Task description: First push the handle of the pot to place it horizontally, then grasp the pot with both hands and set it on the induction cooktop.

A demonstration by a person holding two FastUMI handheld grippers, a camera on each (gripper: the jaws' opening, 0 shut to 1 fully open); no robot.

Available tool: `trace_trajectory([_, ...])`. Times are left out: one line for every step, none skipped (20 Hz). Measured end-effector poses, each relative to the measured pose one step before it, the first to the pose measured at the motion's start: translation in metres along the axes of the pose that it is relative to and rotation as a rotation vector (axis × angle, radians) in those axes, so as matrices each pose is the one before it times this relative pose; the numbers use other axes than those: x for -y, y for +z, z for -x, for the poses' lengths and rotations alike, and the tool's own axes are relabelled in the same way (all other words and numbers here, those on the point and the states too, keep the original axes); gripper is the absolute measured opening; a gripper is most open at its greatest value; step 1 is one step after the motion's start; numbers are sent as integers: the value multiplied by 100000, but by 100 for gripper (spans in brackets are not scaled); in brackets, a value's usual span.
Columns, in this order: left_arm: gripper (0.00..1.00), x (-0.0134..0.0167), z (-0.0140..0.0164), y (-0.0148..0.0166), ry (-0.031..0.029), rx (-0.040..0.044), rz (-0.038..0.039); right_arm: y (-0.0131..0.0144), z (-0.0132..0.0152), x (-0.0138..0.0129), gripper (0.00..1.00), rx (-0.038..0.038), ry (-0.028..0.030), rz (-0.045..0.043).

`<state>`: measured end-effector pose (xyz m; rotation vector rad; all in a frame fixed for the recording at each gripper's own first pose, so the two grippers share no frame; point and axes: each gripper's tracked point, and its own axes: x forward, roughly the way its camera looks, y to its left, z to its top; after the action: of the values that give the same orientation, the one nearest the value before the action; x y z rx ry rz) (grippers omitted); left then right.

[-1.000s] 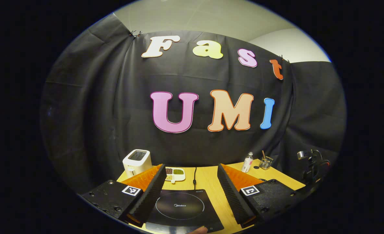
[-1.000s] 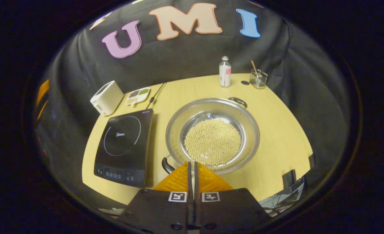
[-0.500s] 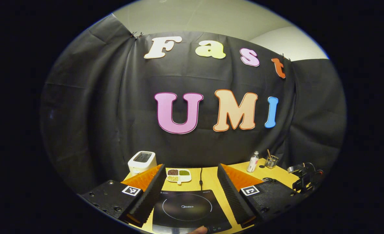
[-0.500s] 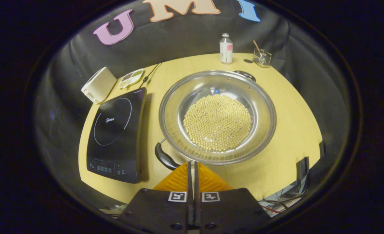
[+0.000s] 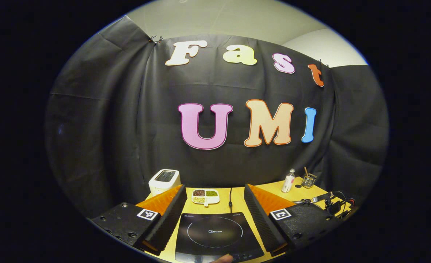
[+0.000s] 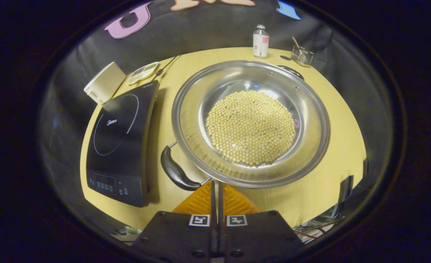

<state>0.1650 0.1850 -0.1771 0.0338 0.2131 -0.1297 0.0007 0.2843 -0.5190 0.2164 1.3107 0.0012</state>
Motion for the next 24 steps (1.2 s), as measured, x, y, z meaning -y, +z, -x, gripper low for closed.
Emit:
trace_trajectory([96,49,-29,-62,167,97,-287,145,-217,-387,3,-125,645,-665])
trace_trajectory([96,-59,67,102,191,120,-414,298,-179,-418,3,-20,751,-780])
trace_trajectory([96,-131,113,21,303,105,-520,137,-216,-564,3,-240,841,-990])
trace_trajectory([95,-113,164,112,464,253,-501,270,-215,-539,3,-251,1012,-1927])
trace_trajectory([96,-200,135,101,524,164,-397,279,-160,-505,3,-539,1022,-2822])
trace_trajectory([95,-180,169,54,464,-82,-249,429,-302,-500,0,-459,1109,-3305])
trace_trajectory([92,-122,202,-98,515,-257,-229,142,-236,-672,0,-521,1253,-3461])
trace_trajectory([95,-146,157,-47,494,-151,-230,288,-310,-576,3,-590,1280,-3650])
trace_trajectory([95,-148,136,2,558,-155,-317,165,-262,-499,3,-484,1243,-4071])
trace_trajectory([95,-148,185,63,584,-51,-286,270,-254,-480,3,-751,1209,-4296])
trace_trajectory([95,-108,147,33,423,194,-211,22,-191,-492,2,-690,1184,-3925])
trace_trajectory([95,-33,173,138,327,13,-269,267,-239,-395,3,-232,833,-3027])
trace_trajectory([92,16,235,-17,222,74,-366,-15,-241,-342,2,-307,785,-2128])
trace_trajectory([92,-10,144,84,238,53,-321,109,-162,-326,0,-54,550,-1477])
trace_trajectory([92,-10,136,32,184,46,-23,45,-211,-353,3,-257,390,-1058])
trace_trajectory([93,106,134,49,41,-227,235,152,-95,-295,2,-229,454,-1017])
trace_trajectory([95,125,130,-72,-58,-291,347,10,-7,-261,3,-168,713,-952])
trace_trajectory([95,86,92,78,-44,-142,176,82,58,-339,0,-40,1138,-1124])
trace_trajectory([95,87,-5,68,-1,195,-21,-43,429,-373,0,-49,1443,-643])
trace_trajectory([95,58,36,143,52,294,-330,116,290,-249,3,205,1194,-10])
trace_trajectory([95,152,-35,131,-219,236,-115,-36,360,-162,3,242,1318,200])
trace_trajectory([95,349,-116,-35,-857,-462,393,312,496,-23,3,1136,1219,372])
trace_trajectory([92,474,-64,-417,-1101,-1131,1015,252,659,175,3,1319,979,364])
trace_trajectory([93,616,-114,-243,-1415,-1140,1627,498,626,355,3,1518,548,436])
